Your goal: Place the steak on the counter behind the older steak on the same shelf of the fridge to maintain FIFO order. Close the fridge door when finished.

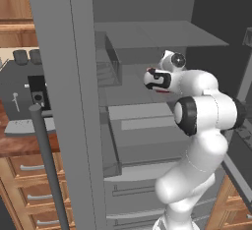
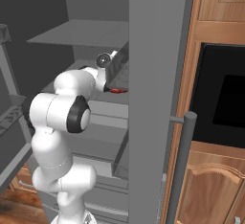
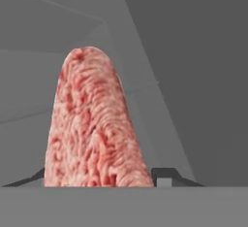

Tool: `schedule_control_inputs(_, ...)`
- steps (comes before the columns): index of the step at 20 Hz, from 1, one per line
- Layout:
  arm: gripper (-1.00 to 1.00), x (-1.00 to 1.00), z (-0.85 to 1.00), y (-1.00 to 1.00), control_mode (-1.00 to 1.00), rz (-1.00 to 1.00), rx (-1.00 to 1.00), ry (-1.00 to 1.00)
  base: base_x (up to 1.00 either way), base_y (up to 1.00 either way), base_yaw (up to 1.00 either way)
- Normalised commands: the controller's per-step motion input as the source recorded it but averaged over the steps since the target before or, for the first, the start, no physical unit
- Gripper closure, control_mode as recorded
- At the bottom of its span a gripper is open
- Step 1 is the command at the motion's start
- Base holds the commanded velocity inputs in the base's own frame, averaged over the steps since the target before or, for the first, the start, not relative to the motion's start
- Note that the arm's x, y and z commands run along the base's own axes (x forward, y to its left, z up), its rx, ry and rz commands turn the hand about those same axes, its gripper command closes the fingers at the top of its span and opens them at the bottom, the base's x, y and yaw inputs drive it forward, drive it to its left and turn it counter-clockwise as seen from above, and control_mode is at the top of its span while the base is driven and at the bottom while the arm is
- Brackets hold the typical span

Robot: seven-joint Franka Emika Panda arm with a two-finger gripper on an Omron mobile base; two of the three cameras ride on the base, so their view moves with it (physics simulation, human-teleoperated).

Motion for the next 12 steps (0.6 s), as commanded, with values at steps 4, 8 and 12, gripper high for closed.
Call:
schedule_control_inputs(4,1.00,0.39,-0.30,-0.05,-1.00,0.00,-0.03,0.02,0.00,0.00,0.00)
schedule_control_inputs(8,1.00,0.37,-0.28,-0.06,-1.00,0.00,-0.01,0.01,0.00,0.00,0.00)
schedule_control_inputs(12,1.00,0.26,-0.30,-0.11,-1.00,0.00,0.00,0.03,0.00,0.00,0.00)
